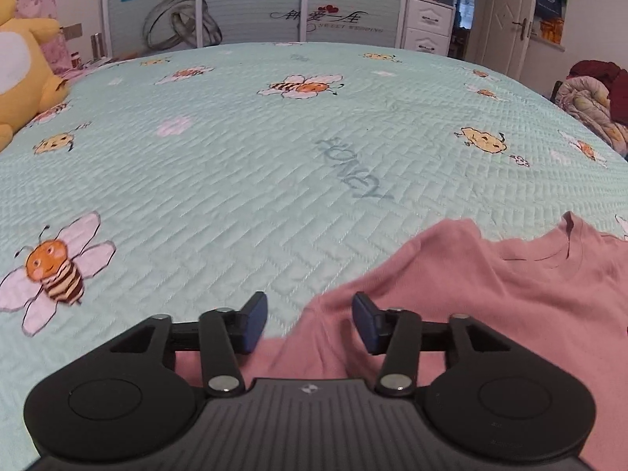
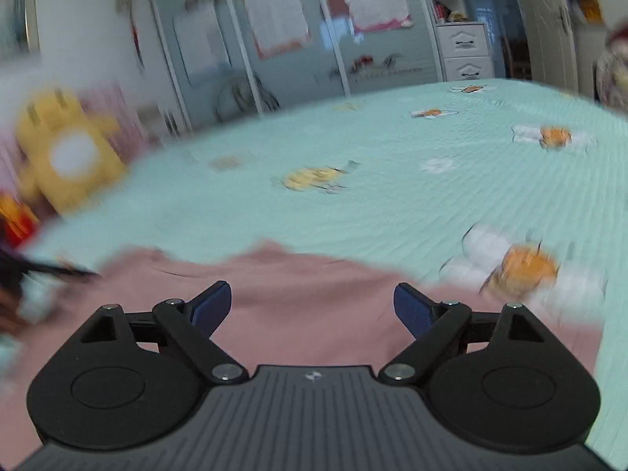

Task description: Fold clothes

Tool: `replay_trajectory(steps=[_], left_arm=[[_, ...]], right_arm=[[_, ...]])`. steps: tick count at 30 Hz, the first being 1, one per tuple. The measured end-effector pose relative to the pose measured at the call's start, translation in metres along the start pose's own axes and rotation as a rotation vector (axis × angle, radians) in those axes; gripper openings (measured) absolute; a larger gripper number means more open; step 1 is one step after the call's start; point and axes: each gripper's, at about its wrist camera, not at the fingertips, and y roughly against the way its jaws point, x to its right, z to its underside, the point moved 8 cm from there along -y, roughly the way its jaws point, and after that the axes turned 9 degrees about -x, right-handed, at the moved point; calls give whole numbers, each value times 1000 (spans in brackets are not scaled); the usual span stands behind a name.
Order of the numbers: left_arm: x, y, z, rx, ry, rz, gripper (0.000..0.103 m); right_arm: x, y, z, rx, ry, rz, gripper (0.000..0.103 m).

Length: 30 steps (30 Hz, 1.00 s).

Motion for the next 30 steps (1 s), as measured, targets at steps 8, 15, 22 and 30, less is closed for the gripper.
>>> replay_trajectory(steps=[8, 15, 22, 30], left_arm=[[5, -16, 9, -27, -98, -27, 43], [12, -15, 7, -7, -93, -26, 11], [16, -16, -1, 17, -92, -45, 12], [0, -3, -1, 12, -49, -36, 42]], right_arm=[[23, -98, -15, -215, 131, 47, 86], [26, -82, -13, -197, 120, 27, 16], [60, -60, -17, -88, 35, 105, 8], [65, -23, -15, 38, -44, 176, 47]])
